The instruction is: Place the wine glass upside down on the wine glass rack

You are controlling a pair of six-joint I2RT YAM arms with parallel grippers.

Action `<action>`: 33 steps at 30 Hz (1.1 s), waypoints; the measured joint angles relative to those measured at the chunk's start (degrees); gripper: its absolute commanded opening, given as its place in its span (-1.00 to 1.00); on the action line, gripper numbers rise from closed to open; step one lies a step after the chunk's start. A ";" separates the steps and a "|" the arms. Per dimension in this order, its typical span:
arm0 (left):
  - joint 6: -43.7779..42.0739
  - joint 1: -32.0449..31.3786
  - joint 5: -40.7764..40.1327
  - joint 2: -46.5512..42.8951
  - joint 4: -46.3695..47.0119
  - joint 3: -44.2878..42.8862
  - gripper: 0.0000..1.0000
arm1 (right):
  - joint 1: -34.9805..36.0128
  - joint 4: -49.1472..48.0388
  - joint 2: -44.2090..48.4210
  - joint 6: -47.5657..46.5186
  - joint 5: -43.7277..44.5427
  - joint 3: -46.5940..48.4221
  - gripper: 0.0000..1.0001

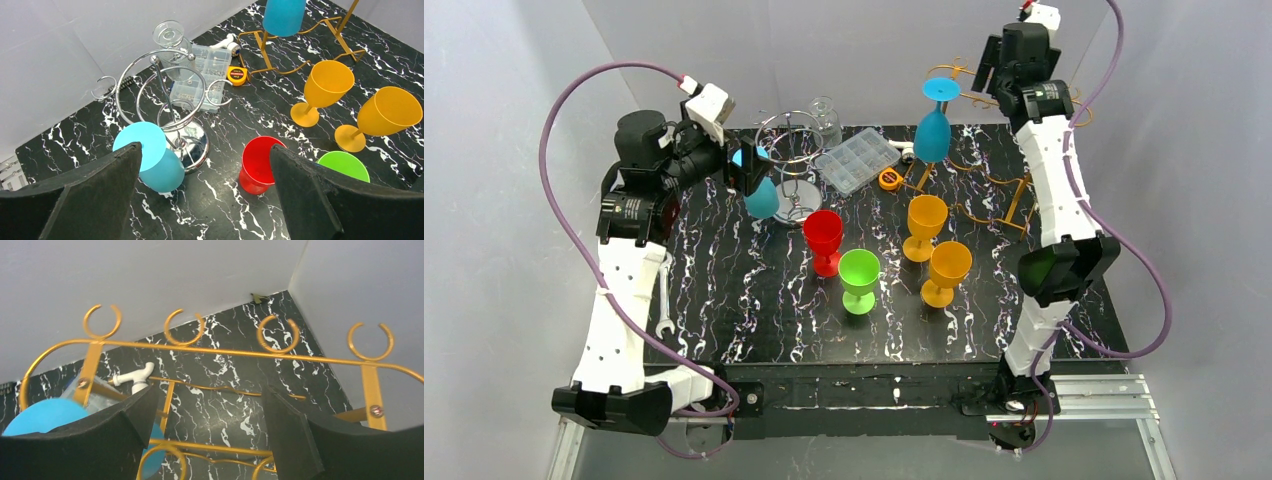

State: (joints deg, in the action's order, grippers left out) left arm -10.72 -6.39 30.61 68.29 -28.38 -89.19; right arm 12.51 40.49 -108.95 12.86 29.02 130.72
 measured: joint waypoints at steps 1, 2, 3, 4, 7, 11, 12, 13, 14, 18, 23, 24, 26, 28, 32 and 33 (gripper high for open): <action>-0.15 0.00 0.02 -0.28 0.04 0.17 0.99 | -1.03 0.13 -0.20 0.61 -0.44 0.00 0.66; -0.26 0.00 0.04 -0.55 0.04 0.46 0.99 | -2.08 0.13 -0.20 1.29 -1.07 0.00 0.64; -0.39 0.00 0.04 -0.66 0.04 0.68 0.99 | -2.91 0.07 -0.15 1.99 -1.73 0.00 0.64; -0.44 0.00 0.04 -0.66 0.04 0.76 0.99 | -3.74 -0.07 0.15 2.51 -2.45 -0.13 0.64; -0.66 0.00 0.04 -0.63 0.07 1.20 0.99 | -4.92 -0.55 1.92 4.28 -5.07 -2.43 0.69; -0.63 0.00 0.22 -0.61 0.04 1.51 0.99 | -2.23 -1.57 7.26 4.81 -6.69 -9.27 0.76; -0.63 0.00 0.31 -0.61 0.04 1.51 0.99 | -0.94 -1.88 8.63 4.55 -6.54 -10.82 0.78; -0.63 0.00 0.35 -0.61 0.04 1.51 0.99 | 1.44 -2.16 10.71 4.04 -5.97 -12.98 0.78; -0.63 0.00 0.44 -0.61 0.02 1.51 0.99 | 3.43 -2.12 12.07 3.63 -5.49 -14.12 0.79; -0.63 0.00 0.52 -0.61 -0.07 1.51 0.99 | 16.37 -3.45 18.78 1.31 -1.36 -20.28 0.74; -0.68 0.00 0.92 -0.61 -0.72 1.51 0.99 | 29.51 -3.50 25.90 0.52 1.66 -30.91 0.60; -0.72 0.00 0.94 -0.61 -0.90 1.51 0.99 | 31.17 -3.34 26.18 0.70 1.84 -32.11 0.60; -0.76 0.00 0.94 -0.61 -1.14 1.51 0.99 | 34.95 -3.32 26.05 1.22 1.68 -34.53 0.59; -0.76 0.00 0.94 -0.61 -1.53 1.51 0.99 | 38.16 -3.41 25.18 2.25 -0.37 -36.59 0.58; -0.76 0.00 0.94 -0.61 -2.14 1.51 0.99 | 42.18 -3.87 22.12 4.26 -5.51 -39.54 0.51; -0.76 0.00 0.94 -0.61 -2.19 1.51 0.99 | 42.49 -3.91 21.40 4.61 -6.45 -39.98 0.49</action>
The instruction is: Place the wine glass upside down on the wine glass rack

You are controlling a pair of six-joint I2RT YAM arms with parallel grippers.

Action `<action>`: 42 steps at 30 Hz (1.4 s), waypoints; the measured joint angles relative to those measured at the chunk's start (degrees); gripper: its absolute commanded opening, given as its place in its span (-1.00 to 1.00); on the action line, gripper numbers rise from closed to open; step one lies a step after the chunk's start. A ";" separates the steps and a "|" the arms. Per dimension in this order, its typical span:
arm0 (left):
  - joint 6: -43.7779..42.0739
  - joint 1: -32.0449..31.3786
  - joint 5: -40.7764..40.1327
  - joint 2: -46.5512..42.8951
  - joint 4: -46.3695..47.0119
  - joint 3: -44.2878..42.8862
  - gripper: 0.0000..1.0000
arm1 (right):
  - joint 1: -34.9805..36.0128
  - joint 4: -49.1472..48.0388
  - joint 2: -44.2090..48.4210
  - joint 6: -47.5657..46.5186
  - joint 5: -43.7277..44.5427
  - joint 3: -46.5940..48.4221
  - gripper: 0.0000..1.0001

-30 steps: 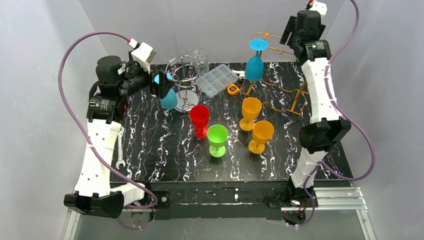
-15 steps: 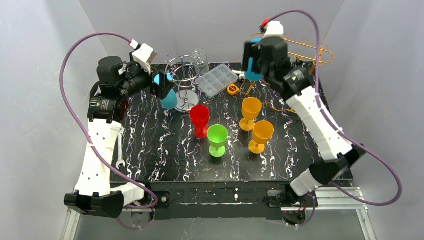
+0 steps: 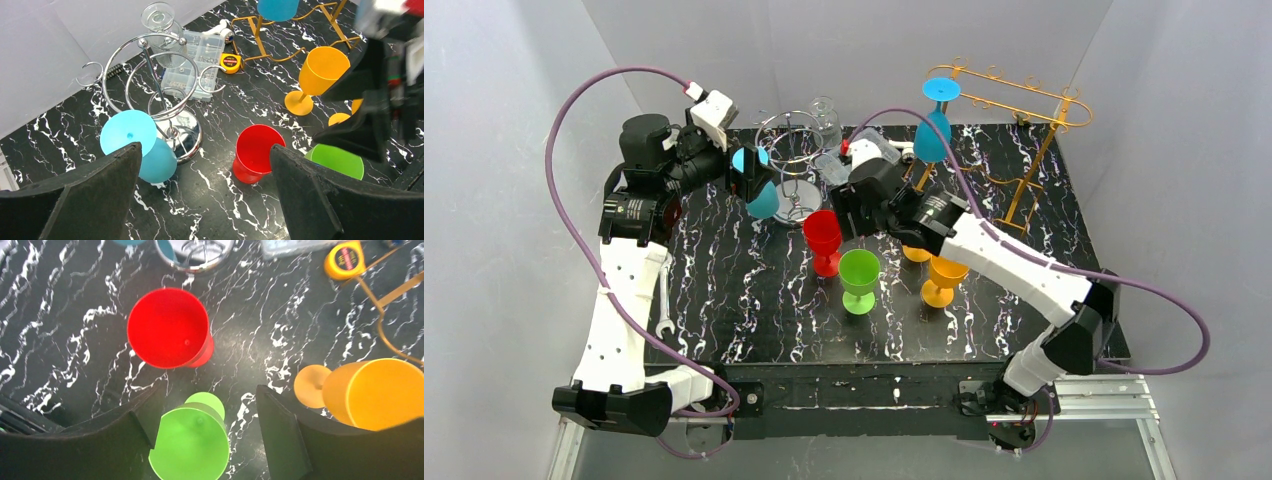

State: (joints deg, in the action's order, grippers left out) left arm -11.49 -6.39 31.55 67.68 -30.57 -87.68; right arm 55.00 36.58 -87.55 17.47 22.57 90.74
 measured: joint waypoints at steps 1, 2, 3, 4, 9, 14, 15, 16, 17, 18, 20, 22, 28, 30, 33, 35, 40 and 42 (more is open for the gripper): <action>0.00 0.00 0.00 0.00 -0.04 0.00 0.99 | 0.15 -0.20 -0.72 0.35 -0.94 -0.63 0.47; 0.00 0.00 0.00 0.00 -0.20 -0.02 0.99 | 0.13 -0.13 -1.27 0.59 -1.68 -1.22 0.45; -0.02 0.00 0.00 0.00 -0.37 -0.02 0.99 | 0.11 0.00 -1.60 0.76 -2.25 -1.86 0.43; -0.02 0.00 0.00 0.00 -0.46 -0.02 0.99 | 0.09 0.17 -1.66 0.85 -2.95 -2.51 0.42; -0.22 0.00 0.00 0.00 -1.07 -0.02 0.99 | -0.04 0.61 -0.20 1.49 -6.16 -6.58 0.24; -0.26 0.00 0.63 0.00 -1.49 -0.52 0.99 | -0.09 1.40 3.58 2.38 -8.83 -13.55 0.22; -0.26 0.00 0.83 0.00 -1.68 -0.74 0.99 | -0.09 1.53 4.22 2.62 -9.07 -14.71 0.21; -0.26 0.00 1.01 0.00 -1.90 -1.03 0.99 | -0.09 1.79 4.72 2.82 -9.22 -15.61 0.18; -0.26 0.00 1.14 0.00 -2.05 -1.25 0.99 | -0.09 2.01 5.16 3.04 -9.27 -16.37 0.15; -0.26 0.00 1.33 -0.02 -2.10 -1.36 0.99 | -0.09 2.08 5.62 3.26 -9.33 -17.14 0.10; -0.26 0.00 1.60 -0.07 -2.27 -1.44 0.99 | -0.11 2.19 6.16 3.45 -9.51 -17.94 0.00; -0.26 0.00 1.88 -0.07 -2.60 -1.53 0.99 | -0.13 1.97 6.29 3.56 -9.77 -18.36 -0.13; -0.20 0.00 2.47 -0.11 -3.30 -2.05 0.99 | -0.13 0.76 6.05 3.72 -11.17 -18.78 -0.75; 0.02 0.00 2.95 -0.17 -3.52 -2.34 0.99 | -0.13 0.94 5.84 3.67 -10.97 -18.62 -0.95; 0.44 0.00 3.91 -0.20 -4.00 -2.97 0.99 | -0.13 3.37 5.75 3.30 -10.08 -16.50 -0.97; 1.07 0.00 4.94 -0.20 -4.37 -3.69 0.99 | -0.13 5.29 6.03 3.06 -9.07 -13.38 -0.97; 3.37 0.00 7.72 -0.20 -4.68 -5.99 0.99 | -0.13 10.10 8.98 1.99 -7.56 -1.16 -0.97; 4.61 0.00 9.01 -0.24 -4.70 -6.93 0.99 | -0.13 10.80 10.75 1.66 -7.48 3.76 -0.97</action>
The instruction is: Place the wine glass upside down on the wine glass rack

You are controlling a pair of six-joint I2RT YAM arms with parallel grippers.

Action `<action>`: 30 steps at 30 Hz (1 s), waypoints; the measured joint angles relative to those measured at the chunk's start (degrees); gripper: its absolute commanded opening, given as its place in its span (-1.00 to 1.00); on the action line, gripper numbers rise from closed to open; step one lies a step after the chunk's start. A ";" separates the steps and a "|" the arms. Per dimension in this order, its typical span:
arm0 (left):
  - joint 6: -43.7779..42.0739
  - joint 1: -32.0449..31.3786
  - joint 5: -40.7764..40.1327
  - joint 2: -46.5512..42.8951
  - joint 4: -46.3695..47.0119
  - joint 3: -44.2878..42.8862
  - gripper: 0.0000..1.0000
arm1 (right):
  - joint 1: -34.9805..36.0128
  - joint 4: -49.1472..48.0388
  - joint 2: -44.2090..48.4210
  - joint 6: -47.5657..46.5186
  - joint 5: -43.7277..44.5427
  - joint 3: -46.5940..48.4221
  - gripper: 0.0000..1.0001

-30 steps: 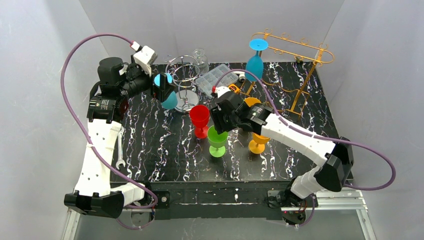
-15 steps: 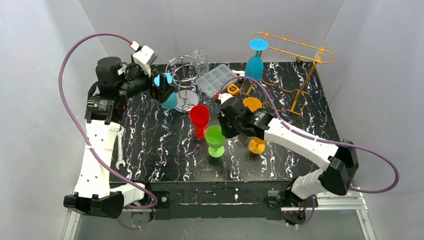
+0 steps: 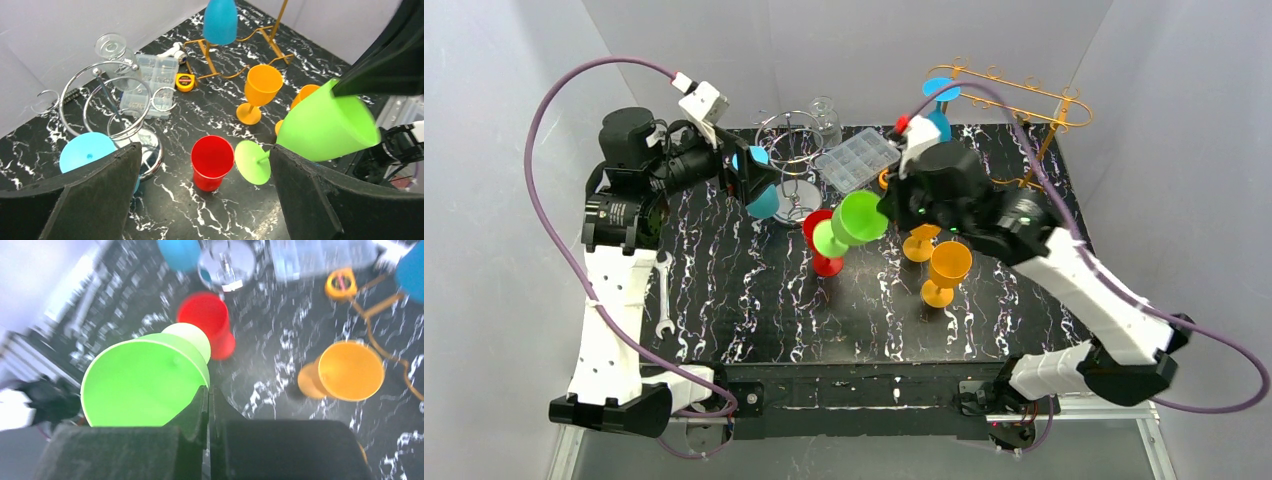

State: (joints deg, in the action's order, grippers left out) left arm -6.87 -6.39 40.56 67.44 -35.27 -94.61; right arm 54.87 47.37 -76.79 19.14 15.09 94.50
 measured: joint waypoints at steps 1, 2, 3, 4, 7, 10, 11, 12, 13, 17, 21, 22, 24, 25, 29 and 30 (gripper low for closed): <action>0.70 0.00 0.68 0.00 -0.02 -0.50 0.99 | 0.00 0.02 1.14 -0.11 0.02 2.62 -0.97; 1.44 0.00 1.11 0.00 -0.02 -0.94 0.99 | 0.00 -0.13 2.36 -0.31 0.02 4.83 -0.97; 2.32 0.00 1.60 0.00 -0.02 -1.46 0.99 | 0.00 -0.79 3.74 -0.55 0.04 6.47 -0.97; 3.37 0.00 2.08 0.00 -0.02 -1.88 0.99 | 0.00 -1.88 5.33 -0.81 0.04 7.41 -0.97; 6.86 0.00 3.08 0.00 0.11 -2.64 0.99 | 0.00 -5.92 9.79 -1.42 0.00 7.37 -0.97; 10.95 0.00 3.76 0.11 0.48 -2.64 0.99 | 0.00 -10.21 11.78 -1.79 -0.04 7.04 -0.97; 12.24 0.00 3.98 0.22 0.55 -2.64 0.99 | 0.00 -11.69 12.15 -1.97 -0.09 6.86 -0.97; 13.60 0.00 4.26 0.35 0.70 -2.64 0.99 | 0.00 -13.29 12.31 -2.12 -0.13 6.64 -0.97; 14.95 0.00 4.70 0.52 0.98 -2.64 0.99 | 0.00 -14.78 12.52 -2.25 -0.13 6.23 -0.97; 18.84 0.00 6.51 0.81 2.82 -2.03 0.99 | 0.00 -21.62 12.94 -2.78 -0.17 1.99 -0.97; 23.23 0.00 9.01 0.85 6.01 -0.94 0.99 | 0.00 -25.53 12.92 -2.69 -0.55 -1.27 -0.97; 24.15 0.00 9.49 0.85 6.82 -0.70 0.96 | 0.00 -26.23 12.79 -2.64 -0.76 -1.55 -0.97; 26.18 0.00 10.43 0.83 8.76 -0.24 0.83 | 0.00 -27.71 12.57 -2.60 -1.18 -1.60 -0.97; 27.08 0.00 10.84 0.83 9.68 0.07 0.78 | 0.00 -28.57 12.55 -2.60 -1.36 -1.60 -0.97; 28.96 0.00 11.78 0.83 11.04 0.55 0.64 | 0.00 -31.56 12.57 -2.60 -1.60 -1.60 -0.97; 29.22 0.00 11.96 0.83 11.28 0.59 0.59 | 0.00 -32.09 12.57 -2.60 -1.64 -1.60 -0.97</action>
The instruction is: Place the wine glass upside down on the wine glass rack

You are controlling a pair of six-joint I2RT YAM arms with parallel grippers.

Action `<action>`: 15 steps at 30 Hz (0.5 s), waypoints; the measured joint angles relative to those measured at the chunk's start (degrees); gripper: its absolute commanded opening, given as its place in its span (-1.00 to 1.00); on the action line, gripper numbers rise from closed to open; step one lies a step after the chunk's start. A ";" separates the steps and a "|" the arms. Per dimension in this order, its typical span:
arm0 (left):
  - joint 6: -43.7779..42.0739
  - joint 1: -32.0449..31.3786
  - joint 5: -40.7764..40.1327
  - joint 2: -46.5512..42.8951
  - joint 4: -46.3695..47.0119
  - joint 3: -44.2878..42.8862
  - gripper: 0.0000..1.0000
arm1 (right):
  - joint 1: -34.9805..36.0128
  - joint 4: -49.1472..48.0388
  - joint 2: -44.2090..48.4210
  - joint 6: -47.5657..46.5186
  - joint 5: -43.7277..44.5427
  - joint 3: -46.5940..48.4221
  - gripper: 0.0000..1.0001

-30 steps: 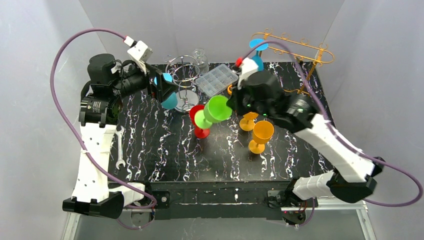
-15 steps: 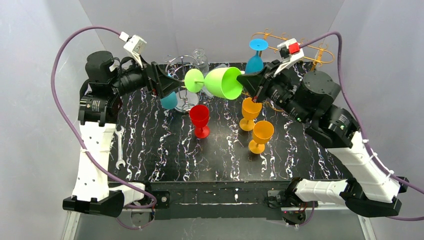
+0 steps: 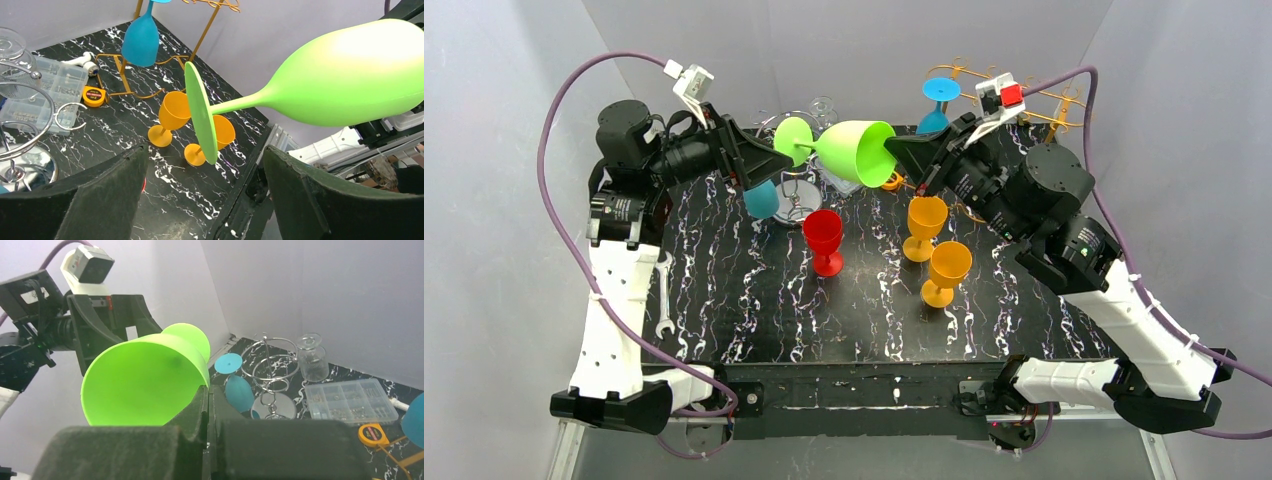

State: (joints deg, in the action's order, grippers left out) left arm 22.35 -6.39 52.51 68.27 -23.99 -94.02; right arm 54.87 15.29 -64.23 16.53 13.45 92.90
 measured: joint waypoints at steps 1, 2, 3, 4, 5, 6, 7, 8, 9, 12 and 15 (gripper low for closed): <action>0.24 0.00 0.20 -0.02 0.26 0.02 0.53 | 0.00 -0.61 0.00 0.00 -0.17 0.00 -0.97; 0.46 0.00 0.28 -0.02 0.57 0.02 0.46 | 0.00 -0.90 0.00 0.02 -0.31 0.00 -0.97; 0.72 0.00 0.28 -0.02 0.92 0.13 0.36 | 0.00 -1.14 -0.02 0.04 -0.52 0.00 -0.97; 0.92 0.00 0.28 0.00 1.27 0.22 0.22 | 0.00 -1.31 -0.13 0.09 -0.79 0.00 -0.97; 1.29 0.00 0.26 0.07 1.57 0.22 0.09 | 0.00 -1.57 -0.33 0.15 -1.09 0.02 -0.97; 1.57 0.00 0.26 0.20 2.01 0.22 -0.12 | 0.00 -1.73 -0.61 0.22 -1.46 0.07 -0.97; 1.97 0.00 0.26 0.46 2.64 0.17 -0.34 | 0.00 -1.75 -0.87 0.24 -1.70 0.11 -0.97; 2.47 0.00 0.26 0.90 3.10 -0.17 -0.54 | 0.00 -1.73 -1.29 0.28 -2.08 0.11 -0.97; 2.97 0.00 0.28 1.44 3.45 -0.59 -0.74 | 0.00 -1.70 -1.64 0.37 -2.34 0.11 -0.97; 3.61 0.11 -0.48 3.41 4.76 -2.10 -1.00 | -0.11 -1.68 -2.25 0.81 -2.99 0.17 -0.97; 4.72 0.15 -1.49 4.09 6.14 -1.99 -1.00 | -0.07 -1.68 -2.54 1.09 -3.80 0.44 -0.95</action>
State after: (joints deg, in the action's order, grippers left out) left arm 27.07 -6.24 51.03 72.36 -17.85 -96.01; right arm 54.81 13.61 -66.76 17.63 9.65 93.34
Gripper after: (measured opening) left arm 0.024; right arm 0.031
